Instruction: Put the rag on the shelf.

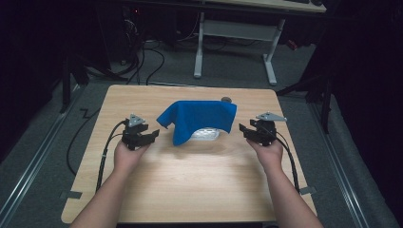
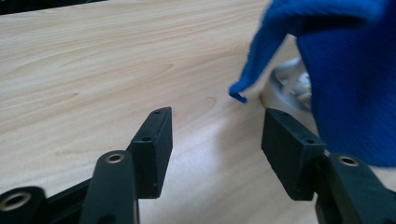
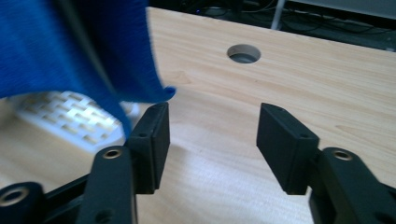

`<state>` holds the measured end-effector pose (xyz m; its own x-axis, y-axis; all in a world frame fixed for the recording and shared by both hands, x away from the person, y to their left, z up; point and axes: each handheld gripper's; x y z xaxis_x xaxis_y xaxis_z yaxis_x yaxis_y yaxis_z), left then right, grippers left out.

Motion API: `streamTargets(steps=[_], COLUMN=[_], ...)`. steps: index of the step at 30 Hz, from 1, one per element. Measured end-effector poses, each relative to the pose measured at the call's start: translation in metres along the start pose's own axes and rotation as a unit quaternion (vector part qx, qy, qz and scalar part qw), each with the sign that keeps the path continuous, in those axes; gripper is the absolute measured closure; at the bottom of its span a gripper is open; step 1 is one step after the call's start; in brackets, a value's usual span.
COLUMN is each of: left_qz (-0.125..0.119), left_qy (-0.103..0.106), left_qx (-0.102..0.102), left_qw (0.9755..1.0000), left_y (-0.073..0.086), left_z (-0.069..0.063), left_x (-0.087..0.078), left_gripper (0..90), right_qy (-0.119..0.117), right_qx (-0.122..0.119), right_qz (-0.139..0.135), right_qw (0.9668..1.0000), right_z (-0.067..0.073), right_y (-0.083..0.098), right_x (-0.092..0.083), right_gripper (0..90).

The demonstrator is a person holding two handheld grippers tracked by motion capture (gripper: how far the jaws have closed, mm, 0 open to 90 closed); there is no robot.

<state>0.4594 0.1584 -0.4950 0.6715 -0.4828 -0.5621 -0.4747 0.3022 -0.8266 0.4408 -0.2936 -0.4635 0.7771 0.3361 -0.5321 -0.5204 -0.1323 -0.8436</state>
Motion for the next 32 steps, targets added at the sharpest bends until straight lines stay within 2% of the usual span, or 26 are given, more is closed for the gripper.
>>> streamTargets(steps=[1, 3, 4, 7, 9, 10, 11, 14, 16, 18, 21, 22, 24, 26, 29, 32], left_qz=[-0.002, 0.000, 0.000, 0.004, 0.000, 0.001, 0.002, 0.007, 0.006, -0.002, -0.001, -0.002, 0.020, 0.022, 0.017, 0.017], left_qy=[0.000, 0.004, 0.006, 0.014, 0.016, 0.022, 0.026, 0.058, 0.072, 0.076, 0.081, 0.082, 0.084, 0.075, 0.078, 0.075], left_qx=[0.000, 0.002, 0.002, 0.007, 0.013, 0.010, 0.008, -0.002, -0.007, 0.000, 0.006, 0.011, 0.027, 0.048, 0.052, 0.052], left_qw=[1.0000, 1.0000, 1.0000, 0.9999, 0.9998, 0.9997, 0.9996, 0.9983, 0.9973, 0.9971, 0.9967, 0.9966, 0.9959, 0.9958, 0.9955, 0.9956], left_y=[0.002, 0.007, 0.009, 0.018, 0.026, 0.030, 0.033, 0.047, 0.055, 0.065, 0.079, 0.084, 0.090, 0.090, 0.087, 0.086], left_z=[-0.001, -0.004, -0.005, -0.012, -0.017, -0.019, -0.021, -0.030, -0.037, -0.049, -0.065, -0.071, -0.085, -0.094, -0.099, -0.098], left_x=[-0.002, -0.011, -0.013, -0.025, -0.034, -0.039, -0.042, -0.052, -0.058, -0.065, -0.070, -0.071, -0.070, -0.071, -0.069, -0.067], left_gripper=[44.6, 44.6, 44.9, 47.2, 47.2, 48.5, 48.7, 49.0, 48.9, 48.5, 46.3, 46.1, 44.6, 42.2, 41.3, 41.1], right_qy=[-0.003, -0.004, -0.004, 0.010, 0.007, 0.009, 0.008, 0.008, 0.010, 0.008, -0.013, -0.018, -0.026, -0.027, -0.026, -0.029], right_qx=[-0.002, -0.003, -0.008, -0.040, -0.058, -0.062, -0.064, -0.074, -0.070, -0.068, -0.049, -0.046, -0.034, -0.042, -0.056, -0.046], right_qz=[-0.011, -0.015, 0.003, 0.025, 0.011, 0.004, 0.008, 0.013, 0.027, 0.035, 0.041, 0.039, 0.031, 0.031, 0.031, 0.033], right_qw=[0.9999, 0.9999, 1.0000, 0.9989, 0.9982, 0.9980, 0.9979, 0.9972, 0.9971, 0.9970, 0.9979, 0.9980, 0.9986, 0.9983, 0.9976, 0.9980], right_z=[0.001, 0.004, 0.007, 0.016, 0.022, 0.025, 0.029, 0.038, 0.044, 0.049, 0.052, 0.053, 0.056, 0.061, 0.065, 0.063], right_y=[0.003, 0.009, 0.012, 0.020, 0.028, 0.033, 0.039, 0.058, 0.072, 0.085, 0.103, 0.105, 0.109, 0.116, 0.118, 0.118], right_x=[-0.005, -0.011, -0.015, -0.024, -0.032, -0.037, -0.042, -0.050, -0.055, -0.060, -0.069, -0.073, -0.081, -0.087, -0.087, -0.084], right_gripper=[45.6, 45.3, 42.8, 39.4, 40.1, 40.1, 39.4, 40.1, 39.5, 38.2, 34.5, 34.1, 33.5, 32.0, 31.0, 29.7])
Point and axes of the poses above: each handheld gripper's, and its own axes: x roughly forward along the jaws, y roughly out of its underside, z roughly to its left, and after that the axes turned 3 degrees about x, right-handed
